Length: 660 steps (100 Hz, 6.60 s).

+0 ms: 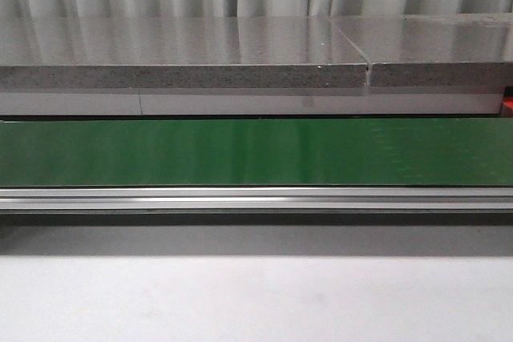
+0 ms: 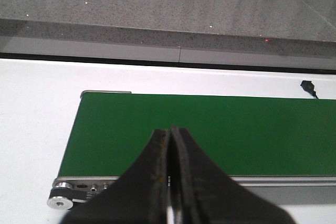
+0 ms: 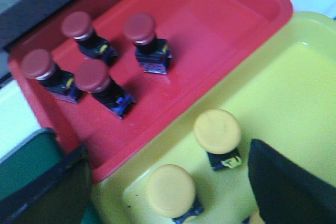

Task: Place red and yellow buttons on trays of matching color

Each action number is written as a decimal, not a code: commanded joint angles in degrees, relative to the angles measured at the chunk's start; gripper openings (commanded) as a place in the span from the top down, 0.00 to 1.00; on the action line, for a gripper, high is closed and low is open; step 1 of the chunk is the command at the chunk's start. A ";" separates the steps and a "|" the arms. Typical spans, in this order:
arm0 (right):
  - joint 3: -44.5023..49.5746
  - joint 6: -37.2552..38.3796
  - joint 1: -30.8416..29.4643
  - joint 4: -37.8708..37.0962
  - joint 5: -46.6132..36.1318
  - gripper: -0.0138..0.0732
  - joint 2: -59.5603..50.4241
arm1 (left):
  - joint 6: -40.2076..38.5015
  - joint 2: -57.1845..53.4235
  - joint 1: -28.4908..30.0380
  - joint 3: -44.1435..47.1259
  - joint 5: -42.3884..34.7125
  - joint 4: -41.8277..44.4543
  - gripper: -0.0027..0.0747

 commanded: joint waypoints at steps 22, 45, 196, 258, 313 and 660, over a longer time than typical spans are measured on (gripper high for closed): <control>-1.71 -4.86 10.83 0.39 -1.41 0.15 -10.50 | 0.08 0.29 -0.42 -1.54 -4.37 -0.18 0.99; -1.71 -8.55 20.70 0.39 0.59 0.15 -17.74 | 0.08 0.29 -0.42 -1.54 -4.37 -0.18 0.99; -1.62 -14.68 29.16 0.34 17.05 0.92 -33.27 | 0.08 0.29 -0.42 -1.54 -4.37 -0.18 0.99; -1.62 -14.68 30.69 0.78 17.85 0.92 -33.27 | 0.08 0.29 -0.42 -1.54 -4.37 -0.18 0.99; -1.31 -0.66 36.31 -17.23 17.37 0.92 -37.78 | 0.08 0.29 -0.42 -1.54 -4.37 -0.18 0.99; 37.87 27.34 44.45 -41.50 -10.72 0.92 -70.29 | 0.08 -19.16 -0.30 29.34 -36.98 3.48 0.99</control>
